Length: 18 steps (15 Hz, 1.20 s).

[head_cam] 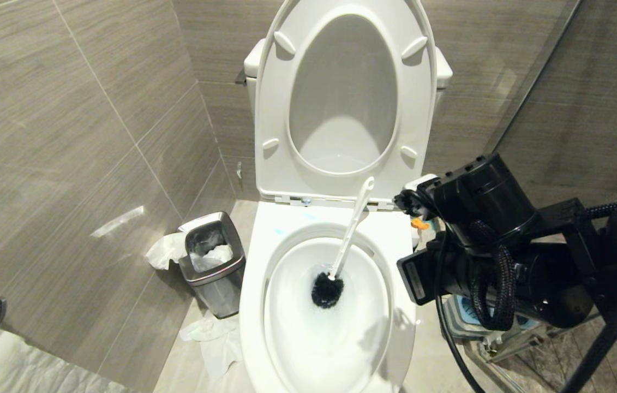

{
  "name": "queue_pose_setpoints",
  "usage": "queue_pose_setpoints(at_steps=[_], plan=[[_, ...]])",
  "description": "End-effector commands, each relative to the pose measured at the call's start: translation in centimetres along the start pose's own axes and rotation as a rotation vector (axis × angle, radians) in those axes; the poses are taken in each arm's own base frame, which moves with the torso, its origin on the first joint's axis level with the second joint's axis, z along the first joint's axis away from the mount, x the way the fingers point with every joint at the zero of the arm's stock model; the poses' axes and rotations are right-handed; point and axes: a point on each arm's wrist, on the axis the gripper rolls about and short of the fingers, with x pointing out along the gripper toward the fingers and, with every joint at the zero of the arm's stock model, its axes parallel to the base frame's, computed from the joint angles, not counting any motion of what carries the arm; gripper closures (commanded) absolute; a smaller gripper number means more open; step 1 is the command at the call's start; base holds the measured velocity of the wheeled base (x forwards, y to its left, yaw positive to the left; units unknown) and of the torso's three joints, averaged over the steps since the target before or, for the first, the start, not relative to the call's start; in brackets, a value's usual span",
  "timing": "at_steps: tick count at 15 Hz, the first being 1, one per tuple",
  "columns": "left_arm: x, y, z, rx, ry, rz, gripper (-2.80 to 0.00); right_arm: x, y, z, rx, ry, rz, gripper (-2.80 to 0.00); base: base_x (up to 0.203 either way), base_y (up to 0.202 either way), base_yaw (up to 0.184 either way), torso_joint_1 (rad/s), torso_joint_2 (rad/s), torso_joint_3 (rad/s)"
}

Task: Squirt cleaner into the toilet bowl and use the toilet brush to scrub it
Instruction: Scrub the toilet bowl

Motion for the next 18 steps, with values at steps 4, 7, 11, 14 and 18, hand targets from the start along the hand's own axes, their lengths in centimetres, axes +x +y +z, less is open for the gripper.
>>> queue_pose_setpoints(at_steps=[4,7,11,14,18], plan=[[0.0,0.0,0.0,0.000,0.003,0.000,0.00,2.5,1.2,-0.1,0.023,-0.016,-0.078,-2.80,0.000,0.000,0.000,0.000,0.00,0.000],[0.0,0.0,0.0,0.000,0.002,0.000,0.00,6.2,3.1,0.6,0.149,-0.142,-0.084,-2.80,0.000,0.000,0.000,0.000,0.00,0.000],[0.0,0.0,0.0,0.000,0.001,0.000,0.00,11.1,4.8,-0.1,0.268,-0.260,-0.148,-2.80,0.000,0.000,0.000,0.000,0.00,0.000],[0.0,0.0,-0.1,0.000,0.002,0.000,0.00,13.7,5.2,0.1,0.292,-0.278,-0.316,-2.80,0.000,0.000,0.000,0.000,0.00,0.000],[0.0,0.0,0.0,0.000,0.001,0.000,0.00,15.8,5.1,0.7,0.323,-0.291,-0.385,-2.80,0.000,0.000,0.000,0.000,0.00,0.000]])
